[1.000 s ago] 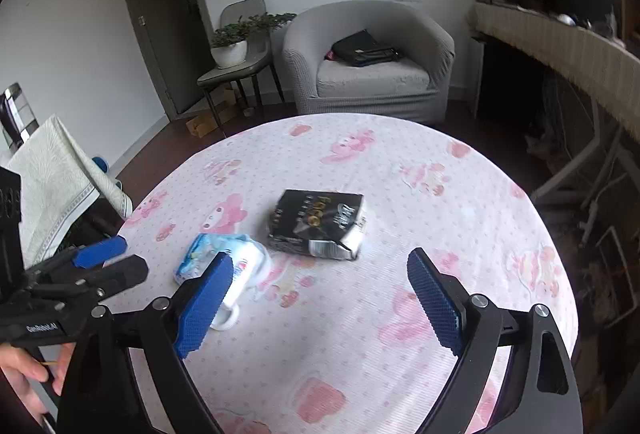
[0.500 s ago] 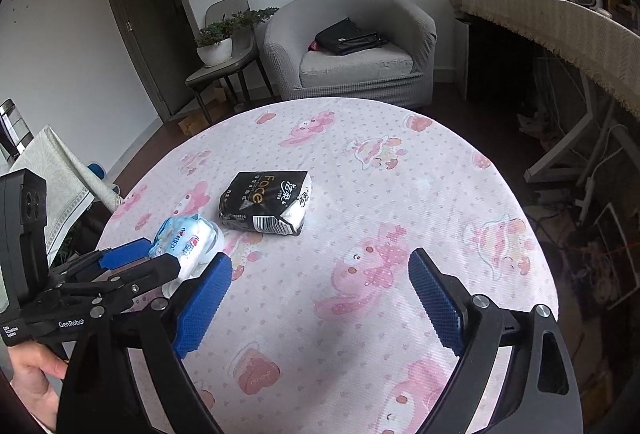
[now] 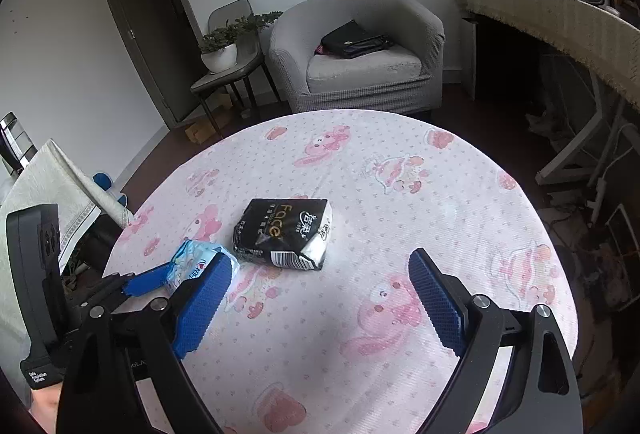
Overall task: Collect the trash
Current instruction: 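Grasp the blue Pepsi tissue pack with the left gripper while the right gripper grasps the black Face tissue pack, then carry both tissue packs over the green bin, then open the left gripper over the bin while the right gripper lowers and releases the Face pack, then bring both grippers back over the table toward the white lids, then grasp the larger white lid with the right gripper while the left gripper grasps the smaller lid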
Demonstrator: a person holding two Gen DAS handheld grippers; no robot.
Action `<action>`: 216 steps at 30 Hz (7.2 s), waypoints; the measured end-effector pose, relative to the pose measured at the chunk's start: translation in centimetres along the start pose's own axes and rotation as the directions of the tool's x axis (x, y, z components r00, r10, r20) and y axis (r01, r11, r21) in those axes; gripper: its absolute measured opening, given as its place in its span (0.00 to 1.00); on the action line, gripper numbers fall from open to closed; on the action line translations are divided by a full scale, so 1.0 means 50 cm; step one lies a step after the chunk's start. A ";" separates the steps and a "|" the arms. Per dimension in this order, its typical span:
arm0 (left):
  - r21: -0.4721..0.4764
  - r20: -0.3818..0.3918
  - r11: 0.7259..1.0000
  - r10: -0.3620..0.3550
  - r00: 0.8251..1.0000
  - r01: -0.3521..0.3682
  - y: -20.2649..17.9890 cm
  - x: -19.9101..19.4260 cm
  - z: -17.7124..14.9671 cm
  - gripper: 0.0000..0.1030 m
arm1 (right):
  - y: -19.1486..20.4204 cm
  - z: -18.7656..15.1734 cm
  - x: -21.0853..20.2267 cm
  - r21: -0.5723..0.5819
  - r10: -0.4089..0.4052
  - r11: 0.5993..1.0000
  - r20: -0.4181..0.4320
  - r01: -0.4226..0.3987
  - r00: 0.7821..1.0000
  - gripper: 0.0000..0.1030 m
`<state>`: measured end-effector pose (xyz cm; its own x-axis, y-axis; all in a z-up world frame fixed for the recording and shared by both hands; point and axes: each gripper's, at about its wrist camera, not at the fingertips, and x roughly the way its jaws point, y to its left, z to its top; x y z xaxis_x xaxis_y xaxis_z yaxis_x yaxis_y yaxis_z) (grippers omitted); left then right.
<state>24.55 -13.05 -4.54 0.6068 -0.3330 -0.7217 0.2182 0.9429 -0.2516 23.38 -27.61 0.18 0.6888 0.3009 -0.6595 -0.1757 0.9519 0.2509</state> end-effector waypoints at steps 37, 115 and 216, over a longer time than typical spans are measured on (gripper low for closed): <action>-0.065 0.117 0.985 0.169 0.979 -0.162 0.206 -0.210 -0.018 0.72 | 0.113 0.017 0.186 -0.127 -0.202 0.975 -0.139 0.185 0.970 0.76; -0.354 -0.252 0.828 0.363 0.897 -0.435 0.753 -0.284 -0.294 0.73 | 0.830 -0.159 0.368 -0.368 0.194 0.858 -0.414 -0.359 0.889 0.71; 0.066 0.071 0.993 0.094 0.993 -0.099 0.114 -0.164 -0.045 0.61 | 0.192 -0.033 0.126 -0.279 -0.069 0.960 -0.171 0.019 0.983 0.59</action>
<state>19.12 -4.92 -1.52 0.6775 -0.2420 -0.6945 0.2072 0.9689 -0.1355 24.88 -16.48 -2.76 0.5691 0.2400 -0.7865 -0.3521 0.9355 0.0307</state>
